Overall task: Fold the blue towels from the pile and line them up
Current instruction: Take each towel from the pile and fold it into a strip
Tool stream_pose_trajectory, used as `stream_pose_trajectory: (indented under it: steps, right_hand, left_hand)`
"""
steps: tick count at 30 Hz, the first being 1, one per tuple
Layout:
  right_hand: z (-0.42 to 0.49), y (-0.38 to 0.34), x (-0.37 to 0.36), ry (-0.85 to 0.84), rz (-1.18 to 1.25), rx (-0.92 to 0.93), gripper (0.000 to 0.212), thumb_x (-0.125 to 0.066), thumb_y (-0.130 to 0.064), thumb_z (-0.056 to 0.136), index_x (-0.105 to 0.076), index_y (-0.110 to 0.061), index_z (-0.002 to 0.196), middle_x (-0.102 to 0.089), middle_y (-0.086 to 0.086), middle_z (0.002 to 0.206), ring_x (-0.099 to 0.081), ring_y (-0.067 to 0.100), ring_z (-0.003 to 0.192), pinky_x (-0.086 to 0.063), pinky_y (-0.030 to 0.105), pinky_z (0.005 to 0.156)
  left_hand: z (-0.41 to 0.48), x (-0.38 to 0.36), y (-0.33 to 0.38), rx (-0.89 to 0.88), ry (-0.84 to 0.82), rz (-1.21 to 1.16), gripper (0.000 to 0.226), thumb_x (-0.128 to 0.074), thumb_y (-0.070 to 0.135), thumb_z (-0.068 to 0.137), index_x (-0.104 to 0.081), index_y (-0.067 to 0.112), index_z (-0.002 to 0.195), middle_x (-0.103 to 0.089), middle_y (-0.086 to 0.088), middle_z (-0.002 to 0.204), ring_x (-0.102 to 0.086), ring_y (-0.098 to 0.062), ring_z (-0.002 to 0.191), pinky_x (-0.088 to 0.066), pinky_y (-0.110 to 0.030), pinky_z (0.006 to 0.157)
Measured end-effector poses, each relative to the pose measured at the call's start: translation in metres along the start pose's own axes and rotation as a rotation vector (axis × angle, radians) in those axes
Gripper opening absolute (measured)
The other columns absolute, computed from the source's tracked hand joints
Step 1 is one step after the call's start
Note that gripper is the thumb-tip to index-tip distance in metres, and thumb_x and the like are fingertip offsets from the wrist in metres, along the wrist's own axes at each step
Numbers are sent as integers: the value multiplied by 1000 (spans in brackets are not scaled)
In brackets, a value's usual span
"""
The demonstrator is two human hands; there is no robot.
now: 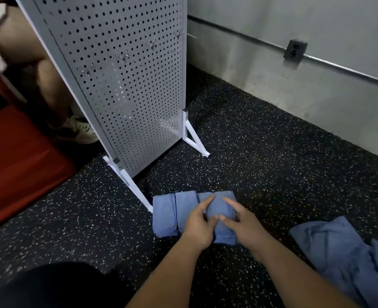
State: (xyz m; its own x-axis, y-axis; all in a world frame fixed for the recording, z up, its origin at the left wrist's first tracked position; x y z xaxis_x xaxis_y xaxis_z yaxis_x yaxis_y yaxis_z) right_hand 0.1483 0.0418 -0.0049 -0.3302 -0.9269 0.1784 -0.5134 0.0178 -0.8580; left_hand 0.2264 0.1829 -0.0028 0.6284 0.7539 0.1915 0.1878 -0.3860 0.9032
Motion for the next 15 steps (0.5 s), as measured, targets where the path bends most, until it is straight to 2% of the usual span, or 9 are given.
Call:
stream_pose_trajectory:
  steps: [1, 3, 4, 7, 9, 12, 15]
  right_hand:
    - [5, 3, -3, -3, -23, 9, 50, -71, -18, 101, -63, -60, 127, -60, -7, 148, -66, 8, 124, -56, 40, 107]
    - [16, 8, -7, -9, -65, 8, 48, -68, -17, 102, -66, -56, 129, -57, -9, 151, -65, 9, 125, -55, 40, 108]
    - [24, 12, -7, -7, -94, -2, 49, -67, -16, 103, -65, -57, 130, -56, -11, 151, -63, 10, 126, -54, 42, 109]
    - [46, 19, -6, 0, -164, -21, 53, -63, -11, 103, -63, -56, 132, -53, -11, 151, -59, 10, 127, -52, 40, 111]
    - [56, 23, -2, 10, -186, -28, 56, -61, -6, 104, -60, -48, 140, -50, -9, 154, -54, 11, 131, -49, 39, 114]
    - [74, 31, 2, 16, -187, -40, 58, -57, 0, 104, -56, -39, 147, -47, -5, 156, -53, 11, 129, -49, 33, 109]
    - [90, 37, -4, 16, -165, -31, 59, -55, -2, 105, -56, -46, 144, -45, -7, 156, -56, 10, 124, -50, 31, 103]
  left_hand:
    - [4, 0, -7, 19, 23, 22, 52, -69, 24, 103, -51, 48, 147, -69, -1, 113, -68, -2, 80, -57, -17, 76]
    - [12, -1, -23, 49, 43, 52, 57, -70, 37, 101, -47, 52, 151, -72, -4, 128, -72, -18, 107, -59, -32, 97]
    - [15, 0, -30, 66, 43, 93, 60, -68, 43, 100, -43, 53, 154, -71, -3, 130, -71, -21, 112, -57, -37, 101]
    - [25, -1, -44, 110, 47, 228, 70, -62, 48, 102, -27, 46, 163, -67, 1, 127, -67, -18, 113, -53, -36, 102]
    - [30, 1, -49, 129, 84, 320, 73, -59, 47, 103, -21, 42, 165, -55, 1, 136, -61, -21, 123, -49, -41, 109]
    - [40, 7, -54, 57, 153, 583, 67, -56, 41, 104, -26, 36, 163, -42, -1, 145, -46, -24, 132, -44, -43, 113]
    - [52, 13, -60, 12, 180, 740, 66, -58, 38, 103, -30, 29, 162, -32, -3, 159, -29, -25, 147, -34, -41, 121]
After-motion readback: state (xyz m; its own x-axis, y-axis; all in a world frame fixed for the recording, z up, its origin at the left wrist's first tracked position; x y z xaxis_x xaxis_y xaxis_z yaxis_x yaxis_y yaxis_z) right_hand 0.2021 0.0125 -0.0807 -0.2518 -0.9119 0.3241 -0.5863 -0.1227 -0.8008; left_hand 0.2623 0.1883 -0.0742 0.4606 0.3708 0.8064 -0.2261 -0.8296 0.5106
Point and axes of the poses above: each hand's wrist, its own z-axis towards the middle knuckle, its own x-axis out of the back of the hand, y = z × x, the point moved 4 cm from there along z, towards the middle knuckle
